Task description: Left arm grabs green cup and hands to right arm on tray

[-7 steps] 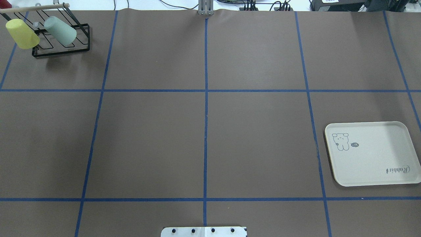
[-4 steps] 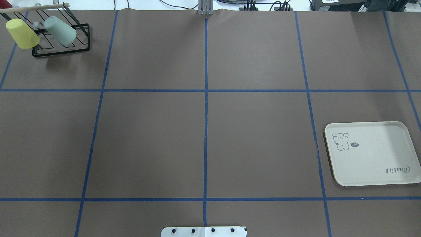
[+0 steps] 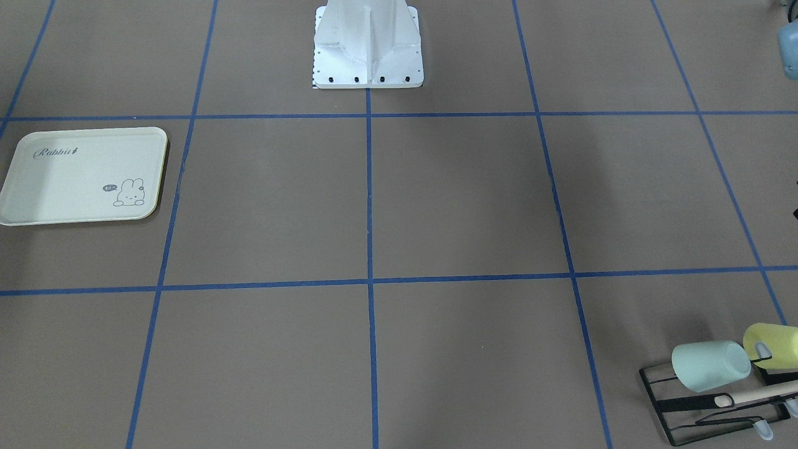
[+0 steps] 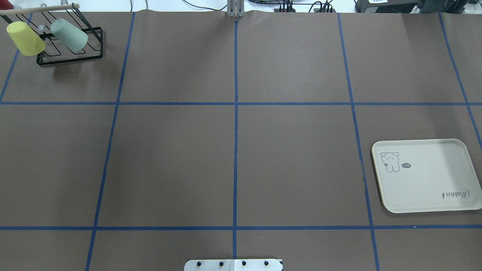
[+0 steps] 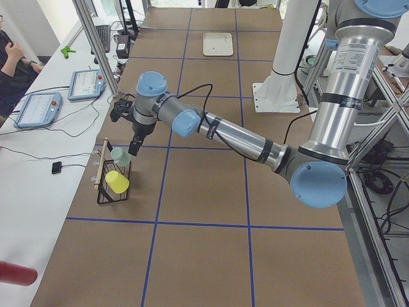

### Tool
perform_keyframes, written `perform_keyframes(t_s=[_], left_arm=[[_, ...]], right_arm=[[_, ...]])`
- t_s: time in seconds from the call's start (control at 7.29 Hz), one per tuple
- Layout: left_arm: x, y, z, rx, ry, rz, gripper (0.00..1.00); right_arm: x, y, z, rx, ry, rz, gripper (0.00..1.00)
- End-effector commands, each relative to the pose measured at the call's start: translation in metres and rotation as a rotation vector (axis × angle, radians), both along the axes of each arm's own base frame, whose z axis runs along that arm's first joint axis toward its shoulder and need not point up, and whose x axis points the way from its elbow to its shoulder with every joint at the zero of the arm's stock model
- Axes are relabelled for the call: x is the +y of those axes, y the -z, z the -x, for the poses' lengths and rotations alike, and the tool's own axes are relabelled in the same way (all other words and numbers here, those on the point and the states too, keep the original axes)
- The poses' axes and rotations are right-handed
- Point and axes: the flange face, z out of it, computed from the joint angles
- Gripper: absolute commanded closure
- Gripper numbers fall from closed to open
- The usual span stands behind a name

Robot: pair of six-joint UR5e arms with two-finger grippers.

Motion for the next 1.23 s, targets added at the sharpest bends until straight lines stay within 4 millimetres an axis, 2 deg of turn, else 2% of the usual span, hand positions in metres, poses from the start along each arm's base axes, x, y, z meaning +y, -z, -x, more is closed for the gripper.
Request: perform_keyframes(t_s=[0.0, 0.27, 0.41, 0.82, 1.1], left_arm=[[-0.004, 0.006, -0.049, 0.070, 0.199, 0.037, 0.00], [-0.005, 0.011, -0.076, 0.100, 0.349, 0.059, 0.00], [-0.004, 0.013, -0.097, 0.108, 0.443, 0.036, 0.00], [0.004, 0.005, -0.154, 0.049, 0.652, -0.006, 0.00], [0.012, -0.001, -0.191, 0.045, 0.713, -0.013, 0.00]], right_arm=[[0.000, -0.001, 0.001, 0.000, 0.000, 0.002, 0.00], [0.001, -0.002, 0.000, 0.000, -0.001, 0.004, 0.00], [0.001, -0.002, 0.000, 0.000, -0.001, 0.005, 0.00], [0.002, -0.006, 0.001, 0.000, 0.000, 0.013, 0.00], [0.001, -0.005, 0.001, 0.000, 0.000, 0.012, 0.00]])
